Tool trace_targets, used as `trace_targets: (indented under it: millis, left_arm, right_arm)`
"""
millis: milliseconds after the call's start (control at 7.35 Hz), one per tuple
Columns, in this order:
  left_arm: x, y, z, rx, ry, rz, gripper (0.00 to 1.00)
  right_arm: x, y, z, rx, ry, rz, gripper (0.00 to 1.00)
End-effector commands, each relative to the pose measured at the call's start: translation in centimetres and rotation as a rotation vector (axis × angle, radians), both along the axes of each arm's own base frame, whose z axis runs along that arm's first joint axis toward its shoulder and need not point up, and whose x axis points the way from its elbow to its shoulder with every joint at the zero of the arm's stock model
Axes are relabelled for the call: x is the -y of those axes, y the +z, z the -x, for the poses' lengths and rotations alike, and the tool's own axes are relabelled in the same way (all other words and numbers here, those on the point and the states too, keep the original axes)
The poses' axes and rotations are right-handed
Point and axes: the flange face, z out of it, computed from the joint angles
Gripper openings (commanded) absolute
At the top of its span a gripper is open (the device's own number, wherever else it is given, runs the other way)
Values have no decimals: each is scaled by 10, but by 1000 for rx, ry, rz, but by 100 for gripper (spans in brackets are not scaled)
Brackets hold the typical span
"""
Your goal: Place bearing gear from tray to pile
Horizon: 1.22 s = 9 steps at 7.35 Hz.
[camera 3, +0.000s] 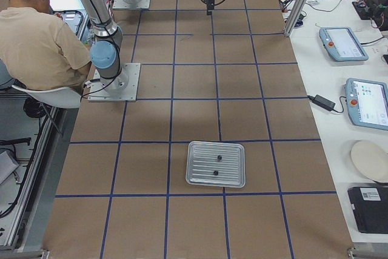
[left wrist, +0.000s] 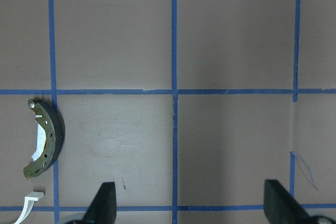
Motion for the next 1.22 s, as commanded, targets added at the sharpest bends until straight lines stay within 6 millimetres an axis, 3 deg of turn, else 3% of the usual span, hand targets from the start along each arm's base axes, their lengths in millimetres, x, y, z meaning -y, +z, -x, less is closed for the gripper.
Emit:
trace_targets:
  millis: [0,136,408,544,680,817,953,1089]
  left_arm:
    - [0,0,0,-1,0,0,100]
    - [0,0,0,-1,0,0,100]
    - [0,0,0,-1,0,0,100]
    - [0,0,0,-1,0,0,100]
    - [0,0,-1,-1,2,0,100]
    - [0,0,-1,-1,2,0,100]
    - [0,0,-1,-1,3,0,100]
    - [1,-1,-1,1,3,-2,100]
  right_arm:
    - [6,-7,17,0,-29,-10,100]
    - [24,-18,67,5,-80,-33,100]
    - [33,-17,168,10,-228,-17,100]
    - [47,-42,222,9,-167,-32,100]
    - [63,-70,295,-5,-139,5,100]
    - [69,-92,343,-10,-107,17,100]
    - [74,-123,385,-14,-72,11,100]
    - [70,-170,446,4,-27,-6,100]
